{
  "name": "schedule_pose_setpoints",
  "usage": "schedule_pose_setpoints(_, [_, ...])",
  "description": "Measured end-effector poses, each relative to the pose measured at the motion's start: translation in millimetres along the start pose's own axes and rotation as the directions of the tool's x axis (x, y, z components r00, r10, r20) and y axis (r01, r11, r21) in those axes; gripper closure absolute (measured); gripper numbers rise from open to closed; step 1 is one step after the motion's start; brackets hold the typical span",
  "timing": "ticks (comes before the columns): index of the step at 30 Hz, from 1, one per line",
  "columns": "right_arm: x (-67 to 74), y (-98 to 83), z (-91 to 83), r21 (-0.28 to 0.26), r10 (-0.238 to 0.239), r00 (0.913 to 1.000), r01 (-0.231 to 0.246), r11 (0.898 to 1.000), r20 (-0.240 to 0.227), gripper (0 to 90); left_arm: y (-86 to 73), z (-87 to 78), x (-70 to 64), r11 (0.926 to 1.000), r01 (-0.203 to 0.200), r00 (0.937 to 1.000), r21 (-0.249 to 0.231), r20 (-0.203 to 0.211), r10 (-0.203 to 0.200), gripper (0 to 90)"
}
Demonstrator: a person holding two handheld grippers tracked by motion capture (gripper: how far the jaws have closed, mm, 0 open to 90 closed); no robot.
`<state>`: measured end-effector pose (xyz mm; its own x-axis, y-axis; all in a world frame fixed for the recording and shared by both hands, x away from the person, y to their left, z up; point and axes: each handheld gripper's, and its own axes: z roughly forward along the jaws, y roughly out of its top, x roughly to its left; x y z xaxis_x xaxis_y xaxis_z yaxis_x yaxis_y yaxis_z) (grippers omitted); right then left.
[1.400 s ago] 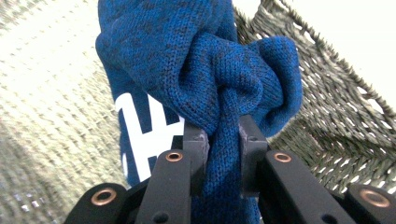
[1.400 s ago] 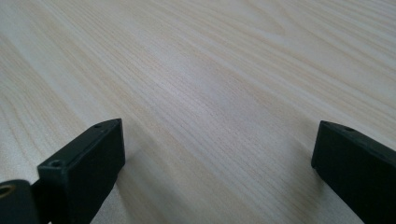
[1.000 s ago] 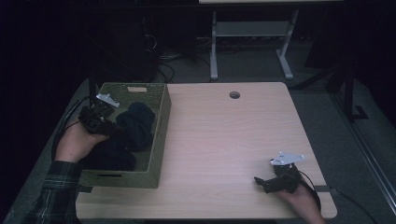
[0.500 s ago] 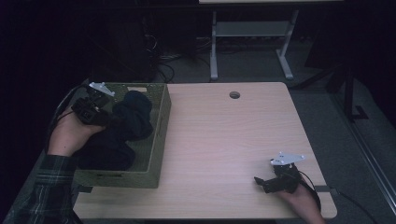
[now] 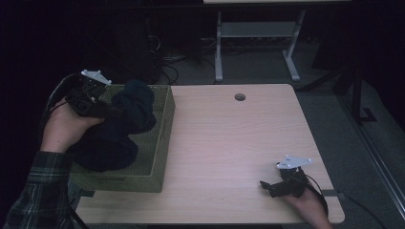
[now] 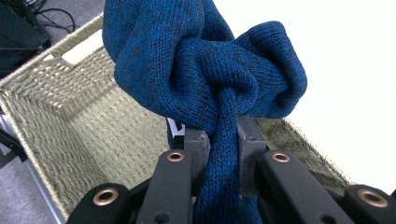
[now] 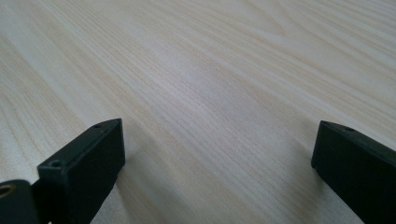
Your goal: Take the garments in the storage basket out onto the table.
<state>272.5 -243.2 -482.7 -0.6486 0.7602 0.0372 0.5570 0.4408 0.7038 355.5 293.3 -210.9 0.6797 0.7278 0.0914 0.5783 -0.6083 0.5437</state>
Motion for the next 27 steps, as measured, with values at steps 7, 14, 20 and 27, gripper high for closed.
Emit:
schedule_pose_setpoints(7, [-0.3, 0.0, 0.1, -0.002, -0.005, 1.0, 0.005, 1.0, 0.002, 2.2, 13.5, -10.0, -5.9, 0.9993, -0.022, 0.9997, -0.029, 0.006, 0.022, 78.9])
schedule_pose_setpoints(14, [-0.4, 0.0, 0.1, -0.002, -0.006, 1.0, 0.006, 1.0, 0.0, 2.2, 28.7, -19.6, -14.8, 0.9979, -0.048, 0.9987, -0.044, 0.014, 0.049, 78.9])
schedule_pose_setpoints(20, [-0.2, 0.0, 0.1, -0.001, -0.003, 1.0, 0.003, 1.0, 0.001, 2.2, 40.7, -23.3, -24.5, 0.996, -0.067, 0.997, -0.059, 0.034, 0.069, 78.9])
schedule_pose_setpoints(27, [0.0, 0.0, 0.0, 0.0, 0.0, 1.0, 0.0, 1.0, 0.0, 2.2, 55.2, -25.7, -35.7, 0.9946, -0.082, 0.9947, -0.063, 0.057, 0.086, 78.9])
